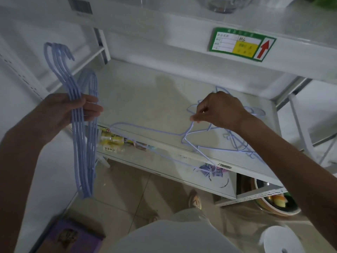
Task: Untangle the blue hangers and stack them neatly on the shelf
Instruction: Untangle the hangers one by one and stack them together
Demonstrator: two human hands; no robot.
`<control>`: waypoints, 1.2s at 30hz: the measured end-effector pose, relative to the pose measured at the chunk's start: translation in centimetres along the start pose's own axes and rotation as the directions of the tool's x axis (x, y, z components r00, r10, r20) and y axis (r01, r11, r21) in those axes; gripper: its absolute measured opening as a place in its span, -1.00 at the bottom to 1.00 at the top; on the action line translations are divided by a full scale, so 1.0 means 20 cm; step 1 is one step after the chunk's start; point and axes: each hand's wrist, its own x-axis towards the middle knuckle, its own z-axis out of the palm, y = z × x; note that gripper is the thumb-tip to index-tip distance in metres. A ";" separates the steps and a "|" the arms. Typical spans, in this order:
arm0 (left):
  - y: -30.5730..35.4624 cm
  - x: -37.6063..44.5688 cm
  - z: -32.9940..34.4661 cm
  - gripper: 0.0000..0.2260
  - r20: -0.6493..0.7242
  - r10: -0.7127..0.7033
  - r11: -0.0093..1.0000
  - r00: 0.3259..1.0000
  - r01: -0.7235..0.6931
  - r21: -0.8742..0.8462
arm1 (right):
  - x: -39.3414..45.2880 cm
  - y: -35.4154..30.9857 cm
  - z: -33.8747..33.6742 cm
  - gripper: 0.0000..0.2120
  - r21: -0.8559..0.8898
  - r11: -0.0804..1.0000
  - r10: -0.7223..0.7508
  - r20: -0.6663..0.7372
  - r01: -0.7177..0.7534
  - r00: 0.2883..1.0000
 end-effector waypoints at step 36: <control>-0.37 0.06 1.11 -0.79 0.221 -0.280 0.944 0.934 0.309 -0.112 | 0.00 -0.20 0.11 -0.85 0.827 0.557 -0.048 0.125 -0.077 0.991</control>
